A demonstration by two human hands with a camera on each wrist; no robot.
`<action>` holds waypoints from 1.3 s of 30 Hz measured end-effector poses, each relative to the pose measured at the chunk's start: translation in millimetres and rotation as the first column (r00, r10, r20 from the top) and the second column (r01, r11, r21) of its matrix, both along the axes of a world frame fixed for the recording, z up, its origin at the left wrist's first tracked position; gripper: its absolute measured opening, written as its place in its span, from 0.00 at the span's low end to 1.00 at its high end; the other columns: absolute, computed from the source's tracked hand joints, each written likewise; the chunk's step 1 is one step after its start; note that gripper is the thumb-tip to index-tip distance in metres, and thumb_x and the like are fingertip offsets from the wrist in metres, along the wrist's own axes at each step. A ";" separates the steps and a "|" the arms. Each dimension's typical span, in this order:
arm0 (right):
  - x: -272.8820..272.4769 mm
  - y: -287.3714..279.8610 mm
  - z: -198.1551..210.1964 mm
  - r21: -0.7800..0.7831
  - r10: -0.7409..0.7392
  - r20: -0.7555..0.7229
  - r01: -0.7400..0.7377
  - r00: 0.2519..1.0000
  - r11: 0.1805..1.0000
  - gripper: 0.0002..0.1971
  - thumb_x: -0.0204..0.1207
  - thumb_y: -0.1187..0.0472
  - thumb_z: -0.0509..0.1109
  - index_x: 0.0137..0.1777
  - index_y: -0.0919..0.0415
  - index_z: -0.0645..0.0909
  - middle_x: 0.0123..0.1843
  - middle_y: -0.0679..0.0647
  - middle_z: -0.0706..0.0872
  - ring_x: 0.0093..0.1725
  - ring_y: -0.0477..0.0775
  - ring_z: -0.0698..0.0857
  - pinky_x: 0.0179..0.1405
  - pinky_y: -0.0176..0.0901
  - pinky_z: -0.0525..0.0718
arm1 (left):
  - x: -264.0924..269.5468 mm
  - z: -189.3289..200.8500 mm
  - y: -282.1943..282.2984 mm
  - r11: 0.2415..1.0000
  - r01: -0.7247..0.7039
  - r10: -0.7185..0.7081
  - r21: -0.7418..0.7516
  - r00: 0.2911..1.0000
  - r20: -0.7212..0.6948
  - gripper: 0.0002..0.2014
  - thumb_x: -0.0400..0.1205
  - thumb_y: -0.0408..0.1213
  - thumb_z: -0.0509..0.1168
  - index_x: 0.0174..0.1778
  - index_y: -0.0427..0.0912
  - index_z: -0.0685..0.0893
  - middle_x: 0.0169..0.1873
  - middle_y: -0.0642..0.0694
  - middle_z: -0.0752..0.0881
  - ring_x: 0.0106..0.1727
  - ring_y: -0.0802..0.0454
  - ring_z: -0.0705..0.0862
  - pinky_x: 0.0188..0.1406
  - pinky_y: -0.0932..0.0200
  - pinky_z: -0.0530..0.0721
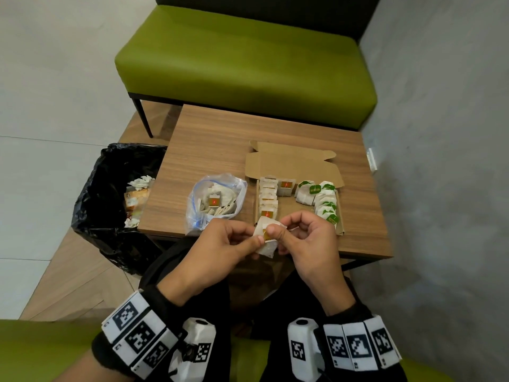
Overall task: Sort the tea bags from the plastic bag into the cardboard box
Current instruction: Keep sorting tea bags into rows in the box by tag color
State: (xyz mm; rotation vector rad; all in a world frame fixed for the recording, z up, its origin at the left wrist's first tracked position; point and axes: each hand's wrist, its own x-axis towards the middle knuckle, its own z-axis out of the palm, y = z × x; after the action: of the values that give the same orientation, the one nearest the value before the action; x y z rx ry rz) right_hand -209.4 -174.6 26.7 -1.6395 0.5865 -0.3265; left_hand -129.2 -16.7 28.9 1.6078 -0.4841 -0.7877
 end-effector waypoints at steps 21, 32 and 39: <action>16.2 -28.5 3.5 -0.171 0.129 -0.107 -0.146 0.986 0.974 0.07 0.74 0.63 0.80 0.42 0.49 0.86 0.38 0.57 0.91 0.33 0.61 0.85 0.36 0.62 0.89 | 15.4 -5.7 -30.2 0.984 -0.175 0.176 -0.041 0.984 0.024 0.08 0.81 0.27 0.70 0.54 0.39 0.89 0.42 0.44 0.93 0.39 0.56 0.90 0.37 0.69 0.83; 74.1 -93.5 -66.6 -0.353 -0.199 -0.305 0.084 0.931 0.932 0.07 0.75 0.54 0.79 0.39 0.43 0.85 0.41 0.45 0.90 0.42 0.54 0.90 0.43 0.63 0.92 | 16.5 -40.1 -43.5 0.838 0.083 -0.310 0.539 0.885 0.346 0.27 0.81 0.46 0.69 0.77 0.48 0.74 0.66 0.48 0.80 0.65 0.51 0.81 0.69 0.52 0.80; 104.7 -99.5 -93.6 -0.385 -0.301 -0.376 0.148 0.876 0.911 0.15 0.72 0.56 0.81 0.28 0.45 0.80 0.37 0.49 0.91 0.37 0.58 0.91 0.39 0.61 0.92 | 19.2 -40.8 -45.7 0.789 0.125 -0.435 0.602 0.805 0.403 0.30 0.83 0.46 0.67 0.81 0.46 0.69 0.74 0.49 0.73 0.74 0.50 0.73 0.76 0.55 0.73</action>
State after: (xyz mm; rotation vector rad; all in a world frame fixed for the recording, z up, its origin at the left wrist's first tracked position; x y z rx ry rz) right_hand -104.7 -274.2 -66.9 -2.0059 1.1168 -0.2488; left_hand -110.1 -62.3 -11.9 2.3574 -0.9930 -0.7466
